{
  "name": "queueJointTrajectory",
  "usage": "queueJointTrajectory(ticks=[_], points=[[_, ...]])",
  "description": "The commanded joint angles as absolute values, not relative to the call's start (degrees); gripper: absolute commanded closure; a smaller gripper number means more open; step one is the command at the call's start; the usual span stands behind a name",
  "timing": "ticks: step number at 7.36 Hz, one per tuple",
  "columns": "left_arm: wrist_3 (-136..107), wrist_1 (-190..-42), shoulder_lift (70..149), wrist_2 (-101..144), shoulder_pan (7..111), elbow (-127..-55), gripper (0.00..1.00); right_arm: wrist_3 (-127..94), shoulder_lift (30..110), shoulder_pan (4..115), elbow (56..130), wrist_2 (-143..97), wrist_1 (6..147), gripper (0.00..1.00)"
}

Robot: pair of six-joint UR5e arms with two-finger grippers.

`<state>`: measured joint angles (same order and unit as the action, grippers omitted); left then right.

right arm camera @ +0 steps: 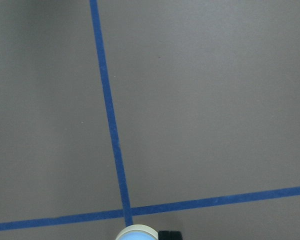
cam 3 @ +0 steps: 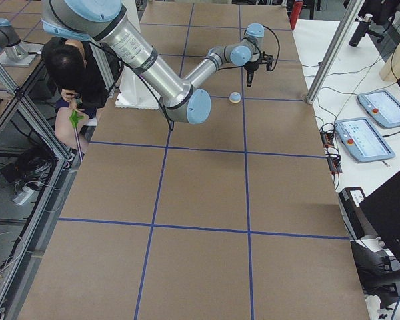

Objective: Place and press bell with both arms
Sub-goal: 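Move the right gripper over the bell, then lower the right gripper onto the bell knob and press it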

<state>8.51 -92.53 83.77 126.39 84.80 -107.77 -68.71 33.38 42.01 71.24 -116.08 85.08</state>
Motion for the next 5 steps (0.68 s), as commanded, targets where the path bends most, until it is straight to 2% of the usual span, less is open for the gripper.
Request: queueJointTrajectory(ticks=[1, 5], points=[[8.4, -92.5, 83.8, 126.4, 84.7, -107.8, 0.00, -68.7, 32.3, 40.2, 69.3, -115.8, 84.9, 1.00], [8.3, -92.5, 84.0, 126.4, 84.6, -107.8, 0.00, -68.7, 31.0, 36.7, 65.1, -112.4, 84.5, 1.00]])
